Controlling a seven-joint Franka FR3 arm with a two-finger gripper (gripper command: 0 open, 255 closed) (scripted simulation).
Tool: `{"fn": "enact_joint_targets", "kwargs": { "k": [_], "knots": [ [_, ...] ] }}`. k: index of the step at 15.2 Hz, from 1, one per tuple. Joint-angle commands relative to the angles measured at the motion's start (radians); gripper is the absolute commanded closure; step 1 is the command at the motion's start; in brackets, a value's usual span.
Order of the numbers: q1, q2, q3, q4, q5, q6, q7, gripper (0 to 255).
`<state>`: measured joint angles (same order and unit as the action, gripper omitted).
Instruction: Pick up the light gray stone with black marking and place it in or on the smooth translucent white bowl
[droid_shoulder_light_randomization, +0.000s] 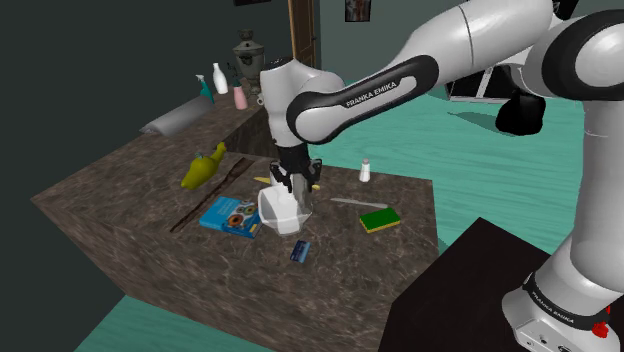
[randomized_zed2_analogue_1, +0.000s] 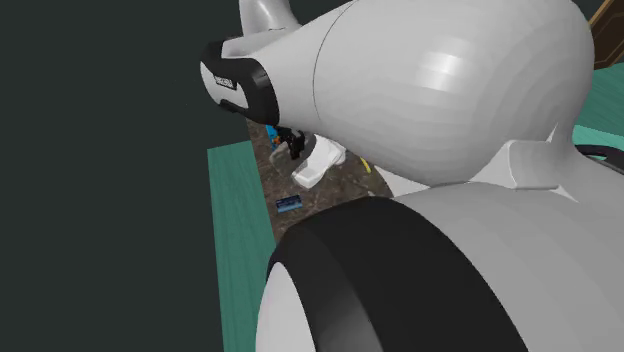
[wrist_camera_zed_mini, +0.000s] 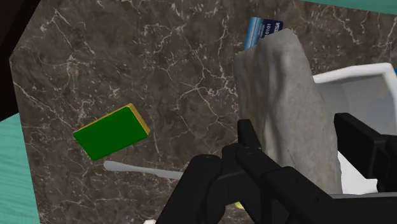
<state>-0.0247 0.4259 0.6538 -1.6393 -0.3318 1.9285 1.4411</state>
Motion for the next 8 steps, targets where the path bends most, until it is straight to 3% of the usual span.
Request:
{"fn": "enact_joint_targets", "kwargs": {
  "k": [1,5,8],
  "knots": [
    [0.032,0.084,-0.022,0.126,-0.036,-0.051,-0.01,255],
    [0.109,0.258,-0.067,0.418,-0.092,-0.168,-0.054,255],
    [0.205,0.439,-0.111,0.756,-0.132,-0.303,-0.117,255]
  ]
}}
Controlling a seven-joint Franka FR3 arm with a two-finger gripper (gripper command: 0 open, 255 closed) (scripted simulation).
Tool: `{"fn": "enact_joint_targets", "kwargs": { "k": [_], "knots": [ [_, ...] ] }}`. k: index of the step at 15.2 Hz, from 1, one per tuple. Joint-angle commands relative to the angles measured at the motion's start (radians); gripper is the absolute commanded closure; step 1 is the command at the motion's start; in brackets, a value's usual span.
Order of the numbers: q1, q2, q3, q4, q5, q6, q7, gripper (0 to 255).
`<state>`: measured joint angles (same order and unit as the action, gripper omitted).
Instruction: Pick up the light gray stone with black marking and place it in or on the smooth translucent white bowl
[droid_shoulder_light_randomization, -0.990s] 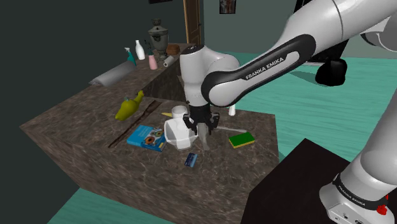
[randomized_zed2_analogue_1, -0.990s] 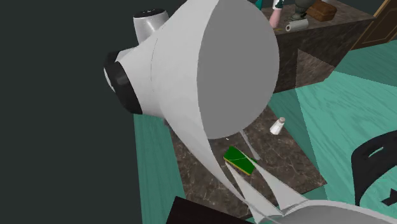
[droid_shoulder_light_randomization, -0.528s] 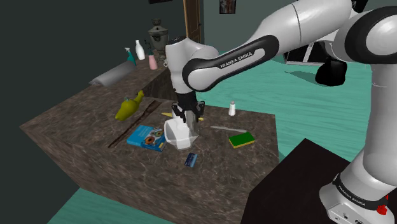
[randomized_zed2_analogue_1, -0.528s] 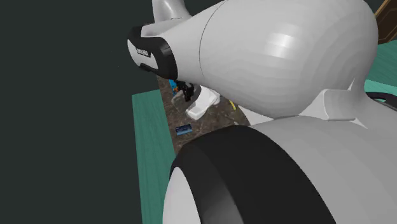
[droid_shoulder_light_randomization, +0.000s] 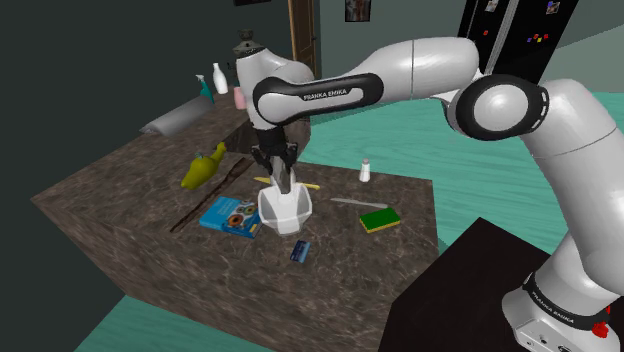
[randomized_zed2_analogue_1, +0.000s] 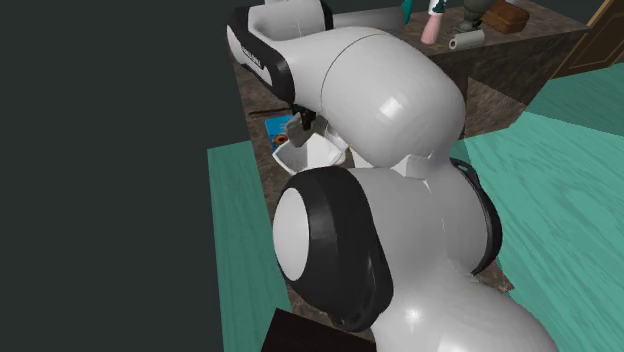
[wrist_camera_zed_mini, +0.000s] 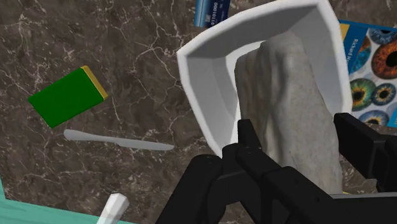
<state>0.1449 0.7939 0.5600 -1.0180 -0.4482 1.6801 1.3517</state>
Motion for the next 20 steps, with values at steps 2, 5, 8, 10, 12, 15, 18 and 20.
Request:
{"fn": "enact_joint_targets", "kwargs": {
  "k": [2,5,8,10,12,15,18,20],
  "knots": [
    [0.027,0.068,-0.018,0.099,-0.015,-0.025,-0.021,255],
    [0.015,0.067,-0.018,0.054,-0.017,0.015,-0.012,255],
    [0.006,0.07,-0.019,0.017,-0.021,0.052,-0.004,255],
    [0.002,0.074,-0.02,-0.005,-0.023,0.076,0.001,255],
    [-0.002,0.079,-0.022,-0.025,-0.026,0.099,0.005,255],
    [-0.006,0.088,-0.025,-0.05,-0.032,0.131,0.012,255],
    [-0.008,0.093,-0.027,-0.059,-0.034,0.143,0.015,255],
    [-0.008,0.093,-0.027,-0.059,-0.034,0.143,0.015,255]
  ]
}}
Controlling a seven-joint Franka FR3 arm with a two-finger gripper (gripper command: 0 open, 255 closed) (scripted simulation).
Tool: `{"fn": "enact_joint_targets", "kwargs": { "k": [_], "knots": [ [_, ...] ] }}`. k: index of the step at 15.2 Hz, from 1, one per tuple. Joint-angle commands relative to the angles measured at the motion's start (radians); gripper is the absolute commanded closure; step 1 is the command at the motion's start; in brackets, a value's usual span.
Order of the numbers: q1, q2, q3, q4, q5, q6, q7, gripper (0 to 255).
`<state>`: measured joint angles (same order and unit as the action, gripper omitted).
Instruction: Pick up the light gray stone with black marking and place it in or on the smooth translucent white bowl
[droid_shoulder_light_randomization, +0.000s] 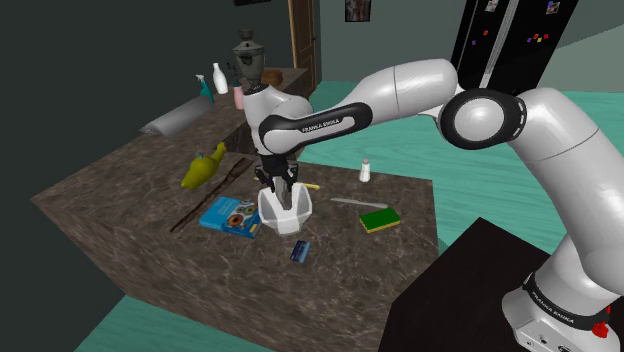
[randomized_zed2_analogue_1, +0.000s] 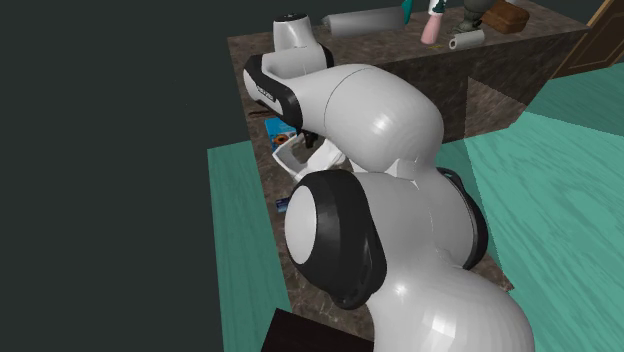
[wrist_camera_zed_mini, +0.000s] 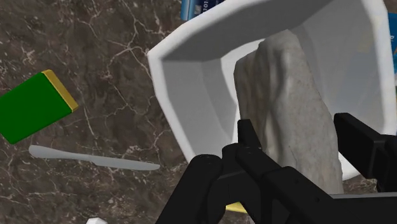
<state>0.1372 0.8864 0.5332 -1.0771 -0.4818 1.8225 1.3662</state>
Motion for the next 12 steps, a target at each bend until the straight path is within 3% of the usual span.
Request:
{"fn": "enact_joint_targets", "kwargs": {
  "k": [1,4,5,10,12],
  "knots": [
    [0.0,0.0,0.0,0.0,0.0,0.001,0.0,255],
    [0.0,0.0,0.0,0.0,0.0,0.001,0.0,255],
    [0.0,0.0,0.0,0.0,0.0,0.001,0.0,0],
    [0.0,0.0,0.0,0.001,0.0,0.001,0.0,0],
    [0.012,-0.012,0.005,0.05,0.008,-0.056,-0.01,0]
  ]
}}
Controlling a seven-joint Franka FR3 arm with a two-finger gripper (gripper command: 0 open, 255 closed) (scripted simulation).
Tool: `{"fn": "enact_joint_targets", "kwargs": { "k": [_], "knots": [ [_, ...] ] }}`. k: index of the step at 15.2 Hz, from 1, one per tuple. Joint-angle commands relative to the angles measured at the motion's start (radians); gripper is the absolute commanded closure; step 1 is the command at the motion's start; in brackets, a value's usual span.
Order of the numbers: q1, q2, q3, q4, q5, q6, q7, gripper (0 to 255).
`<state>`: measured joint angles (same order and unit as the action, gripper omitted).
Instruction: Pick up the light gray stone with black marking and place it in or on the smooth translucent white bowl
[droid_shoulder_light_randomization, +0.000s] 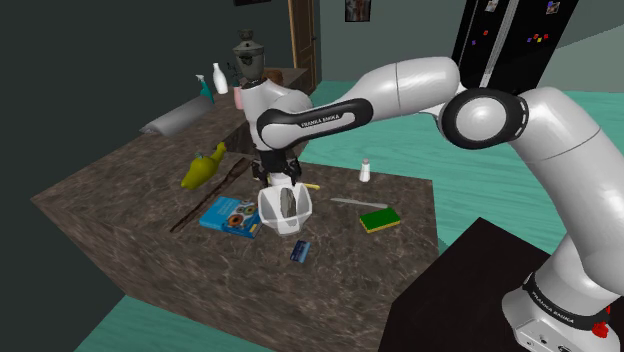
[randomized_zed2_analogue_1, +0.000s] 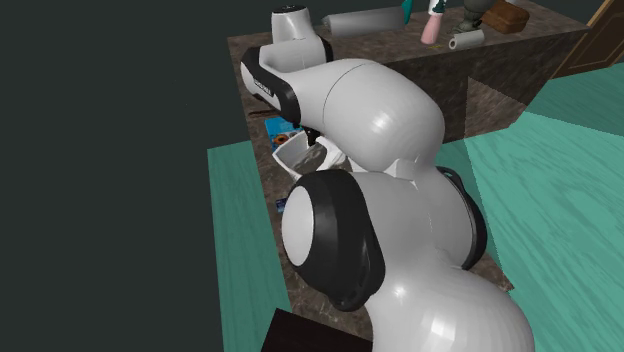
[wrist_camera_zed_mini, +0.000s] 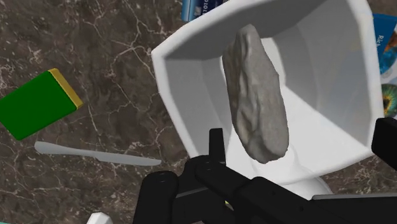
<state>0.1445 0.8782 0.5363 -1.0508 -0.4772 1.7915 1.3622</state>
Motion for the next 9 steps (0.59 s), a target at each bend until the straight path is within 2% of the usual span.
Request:
{"fn": "enact_joint_targets", "kwargs": {
  "k": [1,2,9],
  "knots": [
    [0.012,-0.007,0.003,0.054,0.007,-0.056,-0.011,0],
    [0.02,-0.007,0.004,0.08,0.009,-0.081,-0.016,0],
    [0.02,-0.007,0.004,0.08,0.009,-0.081,-0.016,0]
  ]
}}
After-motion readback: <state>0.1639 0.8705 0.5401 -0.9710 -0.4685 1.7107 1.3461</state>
